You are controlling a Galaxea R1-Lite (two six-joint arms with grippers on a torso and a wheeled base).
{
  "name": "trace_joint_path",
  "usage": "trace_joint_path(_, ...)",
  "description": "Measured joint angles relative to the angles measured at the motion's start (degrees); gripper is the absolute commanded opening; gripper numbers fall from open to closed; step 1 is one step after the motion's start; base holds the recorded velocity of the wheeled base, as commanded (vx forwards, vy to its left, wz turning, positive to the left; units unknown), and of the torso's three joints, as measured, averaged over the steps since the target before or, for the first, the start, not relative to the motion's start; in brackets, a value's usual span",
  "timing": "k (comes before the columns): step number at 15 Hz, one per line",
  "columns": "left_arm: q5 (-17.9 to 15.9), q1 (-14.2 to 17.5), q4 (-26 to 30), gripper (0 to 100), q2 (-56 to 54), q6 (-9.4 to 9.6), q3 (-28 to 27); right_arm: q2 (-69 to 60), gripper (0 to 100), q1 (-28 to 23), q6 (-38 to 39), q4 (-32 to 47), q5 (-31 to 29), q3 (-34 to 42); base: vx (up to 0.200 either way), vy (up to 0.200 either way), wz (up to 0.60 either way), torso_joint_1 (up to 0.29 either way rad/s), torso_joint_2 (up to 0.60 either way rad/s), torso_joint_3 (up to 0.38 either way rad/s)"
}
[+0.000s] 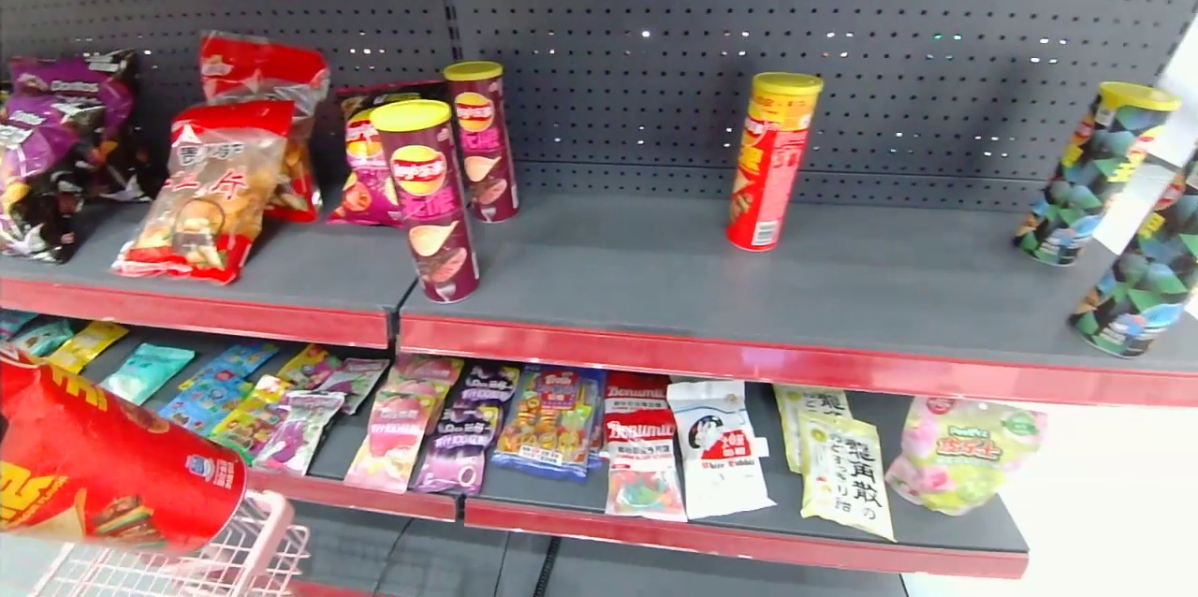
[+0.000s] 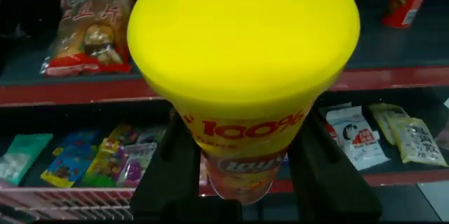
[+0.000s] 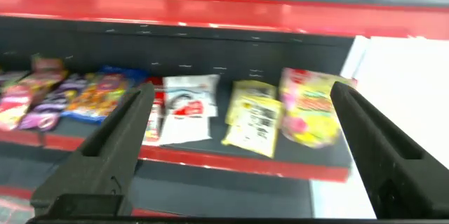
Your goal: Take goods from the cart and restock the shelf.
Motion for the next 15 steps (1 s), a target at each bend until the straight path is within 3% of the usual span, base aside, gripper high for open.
trace_joint_path(3,-0.09,0.0,0.09,0,-0.44,0.88,-0.5,0.0,100,0.0,0.0,-0.02,0.0,0.0,0.0,0.0,0.0,0.0,0.0,0.0)
trace_joint_path(5,-0.22,-0.07,0.04,0,-1.29,3.58,-0.43,0.0,100,0.0,-0.05,-0.02,0.05,0.0,0.0,0.0,0.0,0.0,0.0,0.0)
trace_joint_path(6,-0.16,-0.07,0.41,0,-1.62,4.02,-0.17,0.0,100,-0.02,-0.05,-0.02,0.06,0.0,0.2,0.0,0.0,-0.002,0.01,0.002)
trace_joint_path(12,-0.27,-0.07,0.74,0,-2.17,4.86,0.02,0.0,100,0.0,-0.2,-0.02,0.09,0.0,0.167,0.0,0.0,0.0,0.0,0.002)
trace_joint_path(15,-4.51,-0.5,0.6,0,-2.89,5.61,-0.21,0.0,100,0.0,-0.24,0.02,0.11,0.0,0.0,0.0,0.0,0.0,0.0,0.0)
